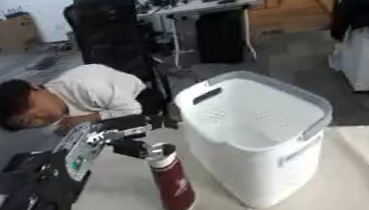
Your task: Pick up objects on the table and place them in the box.
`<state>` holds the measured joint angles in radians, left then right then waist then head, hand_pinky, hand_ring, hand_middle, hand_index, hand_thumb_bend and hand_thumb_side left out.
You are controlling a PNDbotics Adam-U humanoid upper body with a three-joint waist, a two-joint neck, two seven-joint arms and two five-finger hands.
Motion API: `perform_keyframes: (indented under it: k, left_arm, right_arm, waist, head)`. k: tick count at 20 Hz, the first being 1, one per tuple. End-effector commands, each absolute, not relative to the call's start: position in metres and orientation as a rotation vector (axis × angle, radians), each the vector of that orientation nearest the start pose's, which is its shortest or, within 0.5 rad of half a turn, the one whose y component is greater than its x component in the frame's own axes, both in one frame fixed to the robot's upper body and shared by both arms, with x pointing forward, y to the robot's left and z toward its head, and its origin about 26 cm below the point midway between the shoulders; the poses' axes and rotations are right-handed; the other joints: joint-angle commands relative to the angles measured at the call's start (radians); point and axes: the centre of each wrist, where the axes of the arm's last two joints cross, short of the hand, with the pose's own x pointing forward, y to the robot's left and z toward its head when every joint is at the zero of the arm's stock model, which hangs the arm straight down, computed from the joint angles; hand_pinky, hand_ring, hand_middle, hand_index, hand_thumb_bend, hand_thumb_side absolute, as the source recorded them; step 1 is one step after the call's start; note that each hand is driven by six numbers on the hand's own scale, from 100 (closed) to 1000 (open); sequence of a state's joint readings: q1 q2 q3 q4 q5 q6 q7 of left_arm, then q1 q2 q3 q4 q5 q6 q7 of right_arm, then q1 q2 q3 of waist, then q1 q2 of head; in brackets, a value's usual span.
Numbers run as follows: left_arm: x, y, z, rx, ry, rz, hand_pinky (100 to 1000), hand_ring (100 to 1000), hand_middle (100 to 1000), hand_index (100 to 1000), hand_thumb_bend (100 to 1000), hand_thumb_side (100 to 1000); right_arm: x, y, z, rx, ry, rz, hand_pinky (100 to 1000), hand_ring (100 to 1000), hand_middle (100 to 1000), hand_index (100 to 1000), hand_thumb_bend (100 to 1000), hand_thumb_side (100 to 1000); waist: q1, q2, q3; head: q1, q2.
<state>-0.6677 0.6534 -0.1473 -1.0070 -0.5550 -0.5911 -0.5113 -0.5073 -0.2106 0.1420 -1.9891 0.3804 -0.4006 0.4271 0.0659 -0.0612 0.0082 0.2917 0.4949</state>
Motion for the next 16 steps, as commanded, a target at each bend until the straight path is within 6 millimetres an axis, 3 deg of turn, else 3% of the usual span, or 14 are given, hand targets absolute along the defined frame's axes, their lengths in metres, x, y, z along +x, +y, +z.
perform_keyframes:
  k: [1,9,16]
  left_arm:
    - [0.428,0.390,0.156,0.425,-1.451,-1.897,1000,1000,1000,1000,362,1000]
    - [0.426,0.391,0.151,0.410,-1.400,-1.913,1000,1000,1000,1000,343,1000]
    - [0.418,0.407,0.154,0.459,-1.315,-1.899,1000,1000,1000,1000,360,1000]
  right_arm:
    - [0.308,-0.182,0.248,0.210,2.977,-1.492,299,587,582,691,100,917]
    - [0.308,-0.182,0.248,0.211,2.976,-1.499,301,590,585,693,100,919]
    - [0.308,-0.183,0.247,0.220,2.974,-1.516,301,591,587,693,100,922]
  waist:
    - [0.001,-0.006,-0.001]
    - [0.002,-0.006,-0.003]
    - [0.004,-0.009,0.003]
  head:
    - [0.013,-0.017]
    - [0.013,-0.015]
    - [0.008,-0.010]
